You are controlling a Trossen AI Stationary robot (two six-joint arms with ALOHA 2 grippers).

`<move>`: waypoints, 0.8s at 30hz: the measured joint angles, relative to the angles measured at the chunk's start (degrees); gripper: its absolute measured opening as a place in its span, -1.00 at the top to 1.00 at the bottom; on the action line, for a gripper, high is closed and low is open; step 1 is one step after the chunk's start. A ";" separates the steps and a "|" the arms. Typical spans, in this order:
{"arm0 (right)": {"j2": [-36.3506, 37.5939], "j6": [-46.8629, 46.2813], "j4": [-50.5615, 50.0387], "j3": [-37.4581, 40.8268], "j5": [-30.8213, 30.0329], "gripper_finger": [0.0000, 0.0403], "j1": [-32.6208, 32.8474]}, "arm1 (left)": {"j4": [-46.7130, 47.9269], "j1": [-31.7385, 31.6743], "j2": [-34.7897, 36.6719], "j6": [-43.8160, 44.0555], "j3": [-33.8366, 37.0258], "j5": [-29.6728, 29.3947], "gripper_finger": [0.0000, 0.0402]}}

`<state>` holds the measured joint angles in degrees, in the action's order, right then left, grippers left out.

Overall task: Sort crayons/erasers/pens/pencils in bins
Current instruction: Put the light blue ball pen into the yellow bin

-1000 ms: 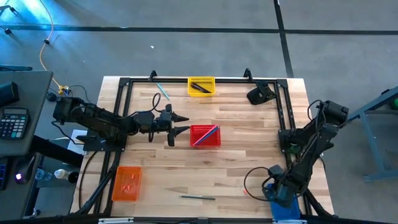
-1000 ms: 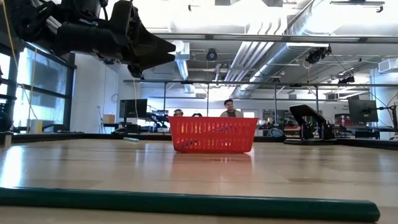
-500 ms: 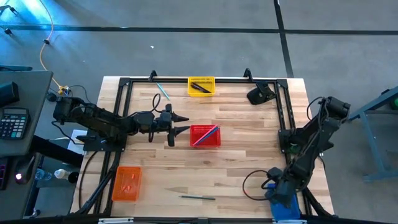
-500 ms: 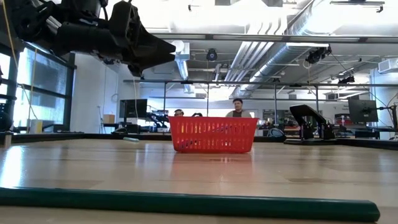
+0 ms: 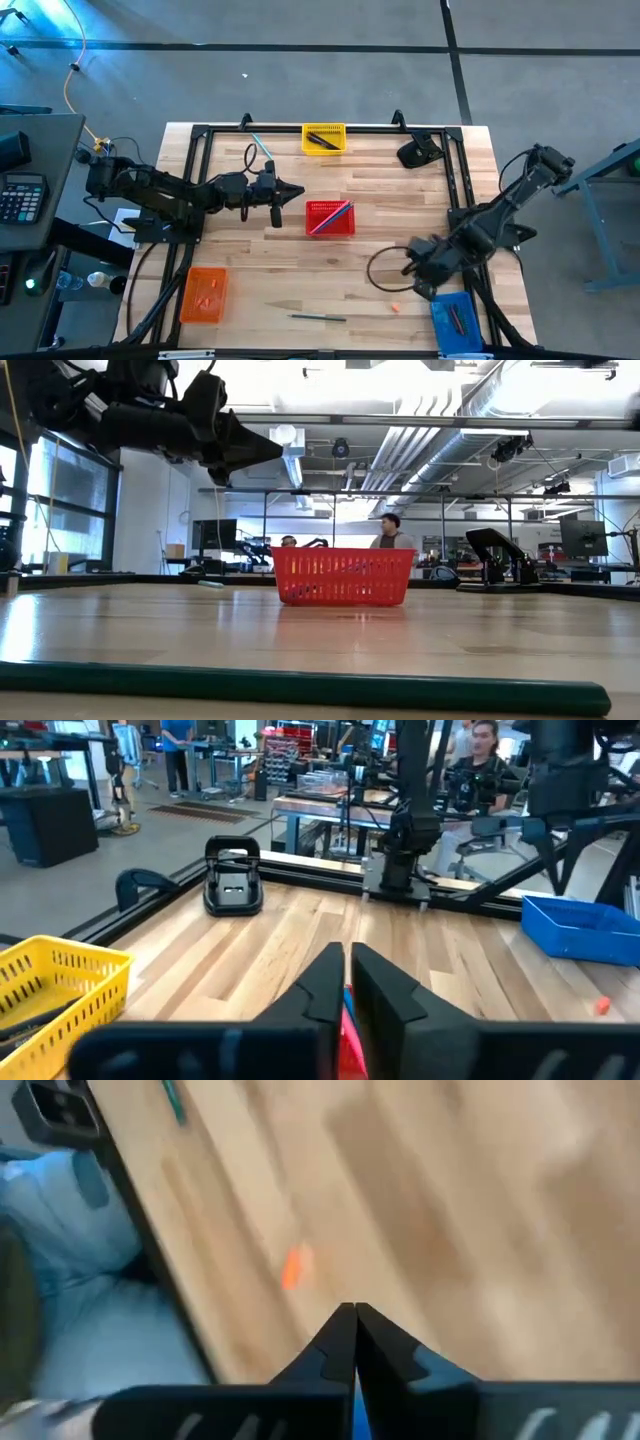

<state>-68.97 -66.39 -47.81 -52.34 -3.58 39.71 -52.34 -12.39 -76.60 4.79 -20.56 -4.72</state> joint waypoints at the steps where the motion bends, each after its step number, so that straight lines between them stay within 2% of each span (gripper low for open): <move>1: 0.06 4.56 0.15 0.00 -1.10 0.99 -1.85 | 0.17 -0.19 0.00 0.41 0.00 0.02 0.96; 5: 0.11 21.22 5.84 0.72 -2.56 1.00 -9.51 | 0.49 -1.17 0.00 2.06 -0.13 0.08 0.97; 10: 0.11 36.11 17.34 4.85 1.46 1.00 -18.07 | 7.62 -3.28 0.00 1.27 -1.95 1.51 0.99; 15: 0.09 44.80 33.68 12.53 6.76 1.00 -25.26 | 22.06 -5.69 0.00 -2.56 -6.97 3.03 1.00; 18: 0.09 48.18 42.24 16.70 7.51 1.00 -28.56 | 33.11 -7.86 0.00 -4.38 -11.61 3.14 1.00; 22: 0.09 53.10 46.79 19.11 7.68 1.00 -31.84 | 47.59 -11.10 0.00 -6.06 -17.71 2.22 1.00; 24: 0.09 55.98 46.97 19.17 7.69 1.00 -33.37 | 51.94 -12.75 0.00 -5.35 -20.19 -0.18 1.00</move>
<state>-68.88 -10.41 -0.84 -33.17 4.11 6.33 -0.40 -25.14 -76.60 -0.56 -40.75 -4.90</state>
